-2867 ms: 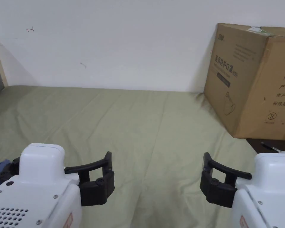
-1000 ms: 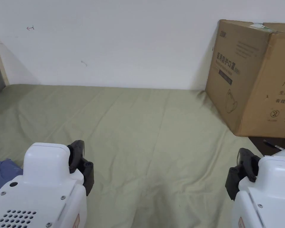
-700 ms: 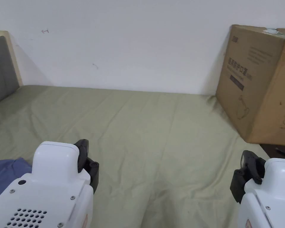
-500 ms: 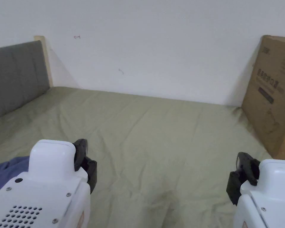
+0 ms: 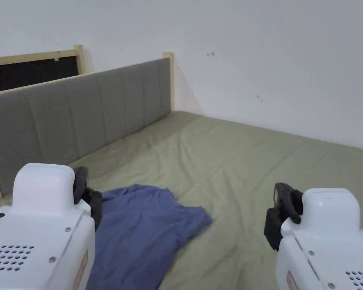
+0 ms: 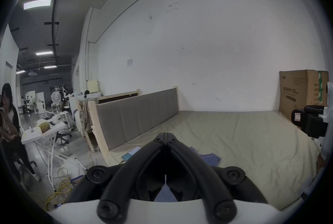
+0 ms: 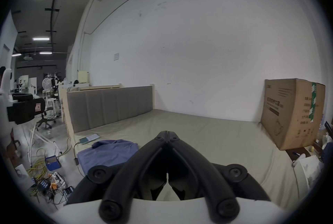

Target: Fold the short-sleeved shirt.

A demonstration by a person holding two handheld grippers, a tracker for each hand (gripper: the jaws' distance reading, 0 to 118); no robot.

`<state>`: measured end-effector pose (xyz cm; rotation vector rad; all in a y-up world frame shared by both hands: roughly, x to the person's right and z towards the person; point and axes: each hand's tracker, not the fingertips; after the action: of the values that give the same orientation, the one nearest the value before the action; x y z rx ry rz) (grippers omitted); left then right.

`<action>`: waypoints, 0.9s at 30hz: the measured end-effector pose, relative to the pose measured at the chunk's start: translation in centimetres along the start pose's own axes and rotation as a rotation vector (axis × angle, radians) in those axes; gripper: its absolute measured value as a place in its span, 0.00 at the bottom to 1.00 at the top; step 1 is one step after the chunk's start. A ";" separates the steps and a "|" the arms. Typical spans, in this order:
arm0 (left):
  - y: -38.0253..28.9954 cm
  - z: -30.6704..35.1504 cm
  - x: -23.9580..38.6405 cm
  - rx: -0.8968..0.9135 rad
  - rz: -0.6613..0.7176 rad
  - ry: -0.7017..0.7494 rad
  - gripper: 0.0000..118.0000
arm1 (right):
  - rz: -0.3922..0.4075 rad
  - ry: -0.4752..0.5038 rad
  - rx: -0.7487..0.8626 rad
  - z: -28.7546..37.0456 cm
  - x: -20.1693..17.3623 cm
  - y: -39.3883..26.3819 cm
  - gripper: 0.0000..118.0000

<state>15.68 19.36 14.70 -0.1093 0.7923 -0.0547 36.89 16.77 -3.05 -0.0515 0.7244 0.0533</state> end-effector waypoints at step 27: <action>-20.4 -30.1 4.9 -0.850 0.046 -0.220 0.06 | 0.074 -0.001 -0.285 -5.9 -0.3 -6.4 0.00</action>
<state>-2.53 -3.71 -7.30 -0.8864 0.5530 0.3382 33.22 10.00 -7.08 -0.2970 0.7137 0.2269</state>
